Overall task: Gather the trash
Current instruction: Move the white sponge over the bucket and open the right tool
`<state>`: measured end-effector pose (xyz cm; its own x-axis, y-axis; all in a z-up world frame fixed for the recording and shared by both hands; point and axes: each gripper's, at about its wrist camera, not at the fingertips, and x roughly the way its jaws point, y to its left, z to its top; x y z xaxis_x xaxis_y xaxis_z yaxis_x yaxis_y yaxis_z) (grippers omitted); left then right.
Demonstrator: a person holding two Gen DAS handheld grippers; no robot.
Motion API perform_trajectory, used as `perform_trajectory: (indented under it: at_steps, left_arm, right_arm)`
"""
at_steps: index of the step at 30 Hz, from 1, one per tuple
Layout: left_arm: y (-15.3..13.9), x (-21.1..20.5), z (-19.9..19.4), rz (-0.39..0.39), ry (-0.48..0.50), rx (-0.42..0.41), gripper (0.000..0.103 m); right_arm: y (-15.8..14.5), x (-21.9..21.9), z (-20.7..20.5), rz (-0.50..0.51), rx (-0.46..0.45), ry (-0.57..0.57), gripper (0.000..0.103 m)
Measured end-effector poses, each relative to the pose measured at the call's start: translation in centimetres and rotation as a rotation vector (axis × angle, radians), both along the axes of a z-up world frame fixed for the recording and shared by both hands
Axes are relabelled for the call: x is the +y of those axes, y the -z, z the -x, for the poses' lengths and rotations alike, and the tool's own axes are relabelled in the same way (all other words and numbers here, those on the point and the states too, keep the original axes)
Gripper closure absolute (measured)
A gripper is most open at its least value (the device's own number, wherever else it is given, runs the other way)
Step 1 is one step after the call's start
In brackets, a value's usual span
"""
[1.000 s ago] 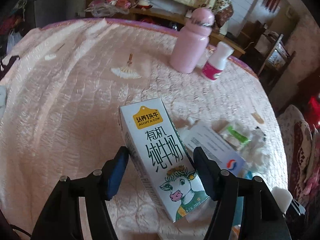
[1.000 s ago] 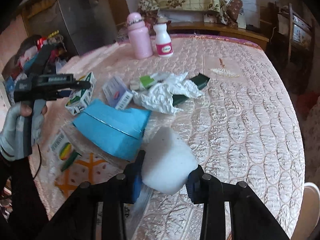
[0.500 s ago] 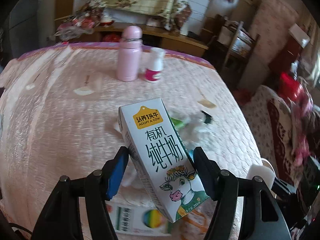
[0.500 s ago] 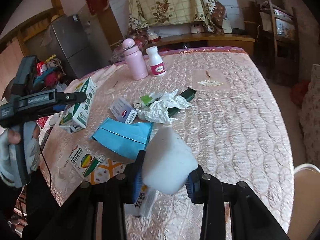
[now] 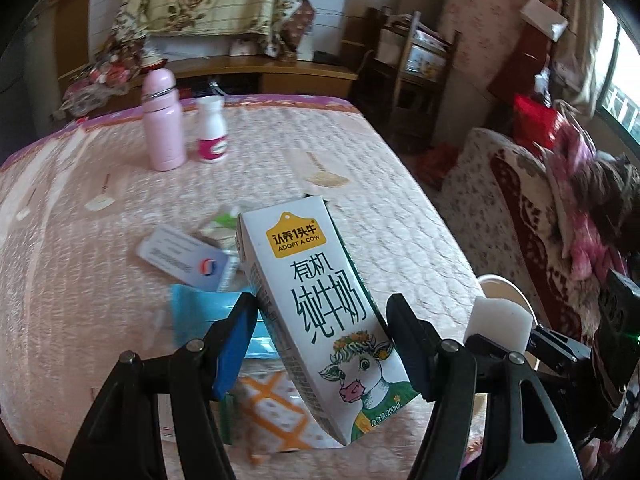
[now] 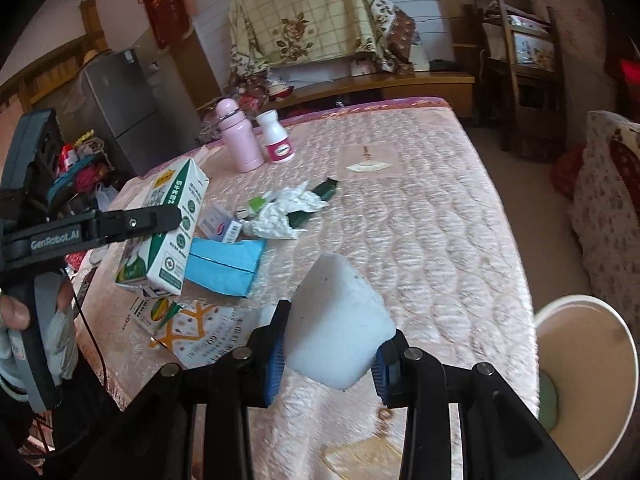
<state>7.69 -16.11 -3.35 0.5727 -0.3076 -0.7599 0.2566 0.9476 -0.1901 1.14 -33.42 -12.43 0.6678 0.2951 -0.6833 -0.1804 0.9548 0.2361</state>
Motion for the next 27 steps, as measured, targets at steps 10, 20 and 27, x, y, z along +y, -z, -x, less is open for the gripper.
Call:
perform_trajectory:
  at_steps: [10, 20, 27]
  left_arm:
    - [0.3, -7.6, 1.7, -0.016, 0.137, -0.006, 0.035]
    - [1.1, -13.3, 2.4, -0.024, 0.224, 0.005, 0.035]
    - [1.6, -15.9, 2.7, -0.025, 0.267, 0.020, 0.035]
  right_arm:
    - [0.0, -6.1, 2.8, 0.008, 0.007, 0.129, 0.065]
    - [0.0, -11.4, 5.0, 0.028, 0.011, 0.251, 0.064]
    - [0.2, -13.7, 6.0, 0.031, 0.016, 0.302, 0.064]
